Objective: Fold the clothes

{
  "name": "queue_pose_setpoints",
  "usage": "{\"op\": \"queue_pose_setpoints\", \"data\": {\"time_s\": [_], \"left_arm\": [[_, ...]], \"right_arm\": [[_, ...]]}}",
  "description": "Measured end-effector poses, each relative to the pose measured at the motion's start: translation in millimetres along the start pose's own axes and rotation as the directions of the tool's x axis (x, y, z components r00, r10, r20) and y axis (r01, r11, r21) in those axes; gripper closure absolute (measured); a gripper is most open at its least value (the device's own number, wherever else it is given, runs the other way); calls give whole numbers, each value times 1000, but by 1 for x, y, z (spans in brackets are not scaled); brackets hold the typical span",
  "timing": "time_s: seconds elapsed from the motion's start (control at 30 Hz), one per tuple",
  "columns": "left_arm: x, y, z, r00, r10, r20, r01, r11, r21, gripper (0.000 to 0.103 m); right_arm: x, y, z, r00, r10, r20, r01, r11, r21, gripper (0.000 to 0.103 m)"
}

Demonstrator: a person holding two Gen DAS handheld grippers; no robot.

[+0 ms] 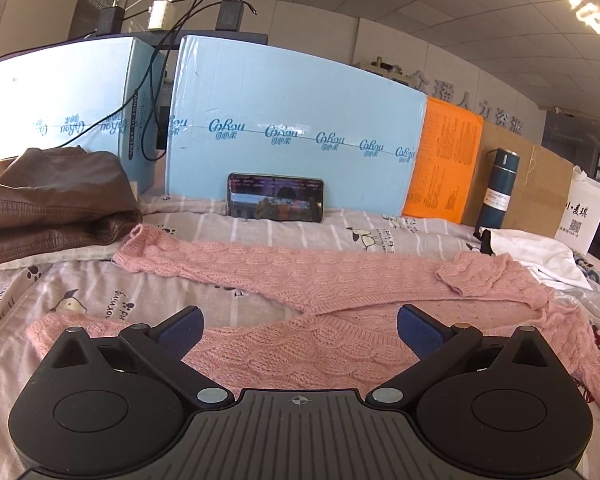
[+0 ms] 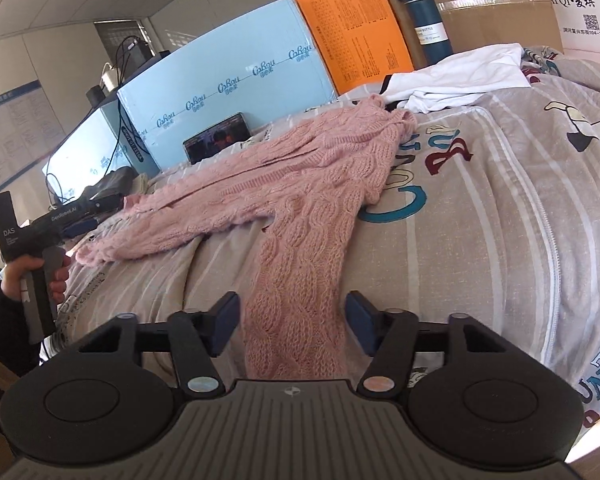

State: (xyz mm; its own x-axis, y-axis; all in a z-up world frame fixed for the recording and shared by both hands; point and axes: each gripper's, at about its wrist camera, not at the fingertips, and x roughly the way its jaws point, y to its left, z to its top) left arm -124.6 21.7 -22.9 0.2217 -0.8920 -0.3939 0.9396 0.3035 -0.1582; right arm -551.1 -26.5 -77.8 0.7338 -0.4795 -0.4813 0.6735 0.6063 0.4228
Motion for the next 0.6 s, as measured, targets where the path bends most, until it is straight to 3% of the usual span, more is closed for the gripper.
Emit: {"op": "queue_pose_setpoints", "data": {"time_s": [0.1, 0.2, 0.3, 0.37, 0.47, 0.53, 0.57, 0.6], "left_arm": [[3, 2, -3, 1000, -4, -13, 3, 1000, -17, 0], [5, 2, -4, 1000, -23, -18, 22, 1000, -6, 0], [16, 6, -7, 999, -8, -48, 7, 1000, -18, 0], [25, 9, -11, 995, -2, -98, -1, 999, -39, 0], [32, 15, -13, 990, -13, -139, 3, 997, -71, 0], [31, 18, -14, 990, -25, -136, 14, 996, -85, 0], [31, 18, -14, 991, -30, -133, 18, 996, -91, 0], [31, 19, -14, 991, -35, -130, 22, 995, -97, 0]], "right_arm": [[10, 5, 2, 999, 42, 0, -42, 999, -22, 82], [11, -5, 15, 988, 145, 47, -147, 988, 51, 90], [16, -10, 36, 958, 260, 122, -273, 955, 112, 90], [29, -11, 53, 946, 291, 144, -311, 940, 143, 90], [56, -7, 79, 936, 331, 118, -348, 921, 175, 90], [83, -3, 99, 939, 337, 65, -343, 916, 208, 86], [95, -1, 106, 943, 331, 36, -330, 916, 229, 79], [107, 0, 113, 946, 325, 7, -316, 915, 249, 64]]}}
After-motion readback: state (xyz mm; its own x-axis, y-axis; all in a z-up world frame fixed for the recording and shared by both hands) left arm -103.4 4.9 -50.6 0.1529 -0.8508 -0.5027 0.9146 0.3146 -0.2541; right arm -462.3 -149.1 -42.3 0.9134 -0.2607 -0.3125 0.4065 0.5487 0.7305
